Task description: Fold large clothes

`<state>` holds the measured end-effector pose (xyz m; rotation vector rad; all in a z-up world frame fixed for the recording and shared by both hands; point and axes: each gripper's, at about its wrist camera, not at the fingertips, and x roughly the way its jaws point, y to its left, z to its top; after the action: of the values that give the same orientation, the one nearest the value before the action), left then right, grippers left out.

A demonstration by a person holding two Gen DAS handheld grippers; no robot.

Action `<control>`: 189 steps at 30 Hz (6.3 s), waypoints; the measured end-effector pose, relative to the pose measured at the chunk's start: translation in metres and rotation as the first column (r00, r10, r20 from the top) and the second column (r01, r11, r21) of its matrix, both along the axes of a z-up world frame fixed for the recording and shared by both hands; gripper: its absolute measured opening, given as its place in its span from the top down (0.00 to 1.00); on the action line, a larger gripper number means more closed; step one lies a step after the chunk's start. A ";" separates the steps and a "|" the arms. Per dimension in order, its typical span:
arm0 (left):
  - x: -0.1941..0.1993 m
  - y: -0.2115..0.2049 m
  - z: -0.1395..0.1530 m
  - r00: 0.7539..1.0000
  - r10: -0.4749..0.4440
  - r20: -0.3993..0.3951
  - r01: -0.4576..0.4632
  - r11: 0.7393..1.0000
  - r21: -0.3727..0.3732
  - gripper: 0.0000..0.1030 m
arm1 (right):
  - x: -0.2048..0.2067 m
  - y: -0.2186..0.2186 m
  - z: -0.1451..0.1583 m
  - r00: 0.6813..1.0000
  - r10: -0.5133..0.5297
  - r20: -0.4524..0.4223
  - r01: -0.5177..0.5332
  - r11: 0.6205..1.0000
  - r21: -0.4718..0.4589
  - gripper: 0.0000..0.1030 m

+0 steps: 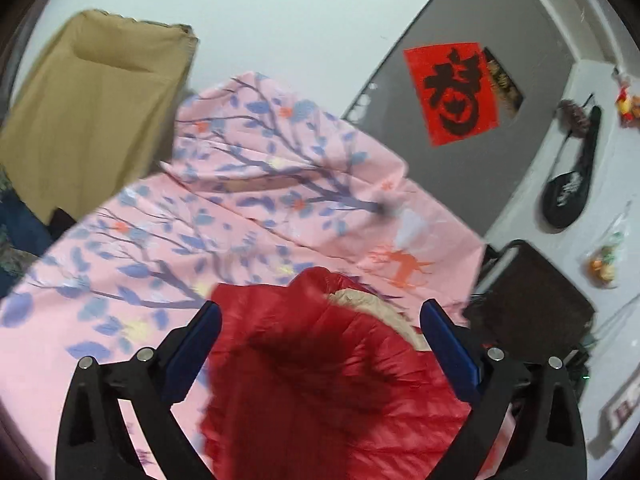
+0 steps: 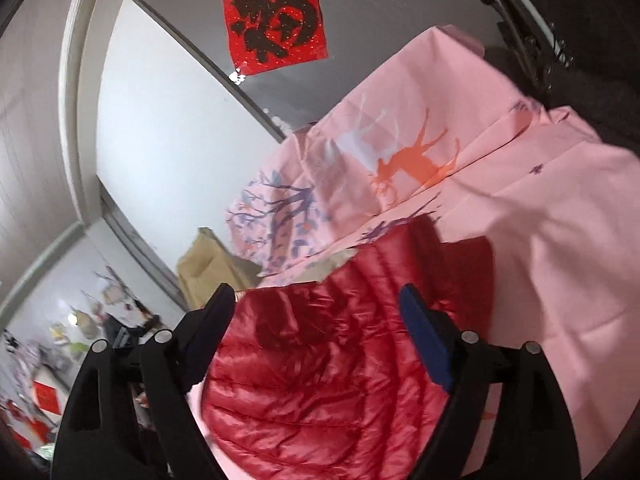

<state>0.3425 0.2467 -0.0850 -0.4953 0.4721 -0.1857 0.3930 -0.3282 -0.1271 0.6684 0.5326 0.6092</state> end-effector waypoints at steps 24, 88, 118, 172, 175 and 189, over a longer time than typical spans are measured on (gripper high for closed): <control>0.078 -0.040 -0.074 0.977 -0.122 -0.175 0.134 0.989 0.060 0.21 | 0.051 0.039 -0.043 0.996 -0.026 -0.090 -0.006 0.943 -0.332 0.28; 0.132 -0.011 -0.063 0.978 0.160 -0.135 -0.153 0.986 0.061 0.52 | 0.129 0.022 -0.041 0.884 -0.438 -0.163 0.398 0.889 -0.227 0.41; 0.121 -0.075 -0.093 0.985 0.029 -0.169 0.007 0.979 0.205 0.41 | 0.109 0.087 -0.055 0.968 -0.231 -0.096 0.167 0.881 -0.442 0.33; -0.038 -0.190 -0.072 0.974 0.220 -0.058 -0.163 0.851 0.499 0.03 | -0.066 0.193 -0.020 0.980 -0.191 0.063 0.186 0.744 -0.641 0.09; -0.015 -0.172 -0.100 0.947 0.268 -0.178 -0.147 0.851 0.504 0.03 | -0.045 0.184 -0.045 0.979 -0.184 -0.086 0.090 0.771 -0.630 0.09; -0.068 -0.170 -0.040 0.952 0.300 -0.068 -0.240 0.863 0.444 0.03 | -0.104 0.155 0.040 0.911 -0.389 0.134 0.384 0.687 -0.617 0.04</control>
<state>0.2741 0.0764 -0.1252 -0.1320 0.5522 0.2259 0.2892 -0.1729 -0.0875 0.1176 0.5411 -0.0028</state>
